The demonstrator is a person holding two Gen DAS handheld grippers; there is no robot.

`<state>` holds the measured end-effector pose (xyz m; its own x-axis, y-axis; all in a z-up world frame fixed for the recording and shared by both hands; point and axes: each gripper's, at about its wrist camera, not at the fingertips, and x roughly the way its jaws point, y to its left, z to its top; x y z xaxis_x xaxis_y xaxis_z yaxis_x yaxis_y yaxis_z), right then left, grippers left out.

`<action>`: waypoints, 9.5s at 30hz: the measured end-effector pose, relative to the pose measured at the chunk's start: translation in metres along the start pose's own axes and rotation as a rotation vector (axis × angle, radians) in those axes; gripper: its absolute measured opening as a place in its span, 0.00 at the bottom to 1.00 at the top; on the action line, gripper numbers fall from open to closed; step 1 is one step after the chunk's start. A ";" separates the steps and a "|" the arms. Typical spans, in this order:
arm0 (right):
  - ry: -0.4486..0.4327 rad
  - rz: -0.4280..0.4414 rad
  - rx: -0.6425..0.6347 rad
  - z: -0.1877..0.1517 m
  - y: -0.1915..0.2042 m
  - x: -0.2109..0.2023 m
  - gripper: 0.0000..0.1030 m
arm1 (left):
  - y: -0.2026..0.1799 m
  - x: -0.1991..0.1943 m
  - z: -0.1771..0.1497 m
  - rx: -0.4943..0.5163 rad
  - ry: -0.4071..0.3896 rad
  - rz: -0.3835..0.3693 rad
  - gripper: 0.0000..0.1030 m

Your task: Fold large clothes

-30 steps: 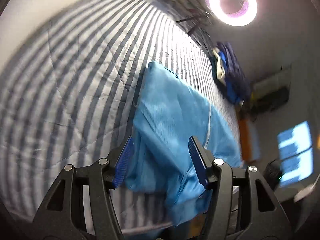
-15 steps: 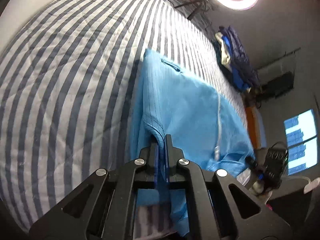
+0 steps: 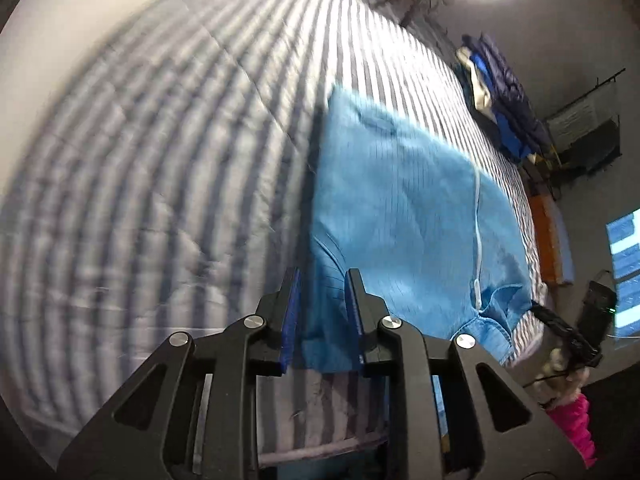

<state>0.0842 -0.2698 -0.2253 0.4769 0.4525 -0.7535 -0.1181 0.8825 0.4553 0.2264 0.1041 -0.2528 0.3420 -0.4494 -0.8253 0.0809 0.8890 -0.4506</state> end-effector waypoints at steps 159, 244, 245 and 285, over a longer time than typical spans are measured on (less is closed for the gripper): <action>-0.110 -0.155 -0.140 0.024 0.036 -0.015 0.35 | -0.036 -0.025 -0.014 0.452 -0.108 0.114 0.00; 0.061 0.217 0.201 0.001 -0.021 0.039 0.10 | -0.006 0.085 0.039 0.013 0.132 -0.272 0.09; 0.057 0.187 0.172 0.001 -0.012 0.034 0.08 | -0.010 0.081 0.039 0.036 0.120 -0.258 0.07; -0.214 -0.531 -0.290 0.181 0.020 -0.177 0.04 | -0.309 0.053 0.192 0.460 -0.248 -0.341 0.04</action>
<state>0.1550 -0.3556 0.0028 0.6950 -0.0646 -0.7161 -0.0347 0.9918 -0.1232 0.3990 -0.1779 -0.0924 0.4287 -0.7299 -0.5323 0.5999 0.6706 -0.4364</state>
